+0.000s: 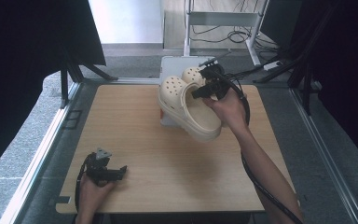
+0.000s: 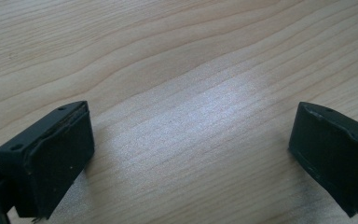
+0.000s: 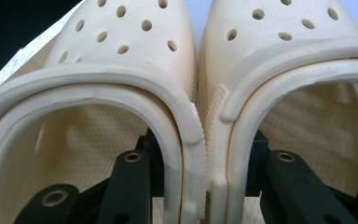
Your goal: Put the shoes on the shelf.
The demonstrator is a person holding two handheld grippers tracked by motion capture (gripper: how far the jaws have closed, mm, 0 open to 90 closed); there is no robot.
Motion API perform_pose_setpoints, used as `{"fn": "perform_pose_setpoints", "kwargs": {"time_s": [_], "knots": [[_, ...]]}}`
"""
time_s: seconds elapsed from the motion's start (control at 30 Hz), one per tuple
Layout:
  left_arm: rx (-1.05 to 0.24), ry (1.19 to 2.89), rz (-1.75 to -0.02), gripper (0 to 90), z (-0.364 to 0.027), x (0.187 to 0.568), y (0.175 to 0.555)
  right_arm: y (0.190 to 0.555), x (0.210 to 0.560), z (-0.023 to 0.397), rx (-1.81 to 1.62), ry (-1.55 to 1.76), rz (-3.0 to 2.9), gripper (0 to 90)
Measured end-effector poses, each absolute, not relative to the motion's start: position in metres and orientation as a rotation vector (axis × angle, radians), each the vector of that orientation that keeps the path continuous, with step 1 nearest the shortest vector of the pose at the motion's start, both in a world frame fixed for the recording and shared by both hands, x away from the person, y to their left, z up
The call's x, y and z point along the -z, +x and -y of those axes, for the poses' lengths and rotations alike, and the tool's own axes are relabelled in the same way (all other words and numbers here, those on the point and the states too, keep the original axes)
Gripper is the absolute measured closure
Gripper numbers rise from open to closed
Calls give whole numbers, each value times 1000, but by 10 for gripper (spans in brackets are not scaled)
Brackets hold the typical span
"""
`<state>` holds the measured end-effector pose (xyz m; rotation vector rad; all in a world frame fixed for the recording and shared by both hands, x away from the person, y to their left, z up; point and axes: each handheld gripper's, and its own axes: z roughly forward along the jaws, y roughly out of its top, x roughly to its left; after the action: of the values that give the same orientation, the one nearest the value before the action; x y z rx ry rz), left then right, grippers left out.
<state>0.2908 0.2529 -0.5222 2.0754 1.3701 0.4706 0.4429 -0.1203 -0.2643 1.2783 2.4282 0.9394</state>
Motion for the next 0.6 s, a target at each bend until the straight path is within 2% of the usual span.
{"fn": "perform_pose_setpoints", "kwargs": {"time_s": [0.6], "knots": [[-471,2075,-1373,0,-253,522,291,508,263,107,-872,1531,-2221,646]]}}
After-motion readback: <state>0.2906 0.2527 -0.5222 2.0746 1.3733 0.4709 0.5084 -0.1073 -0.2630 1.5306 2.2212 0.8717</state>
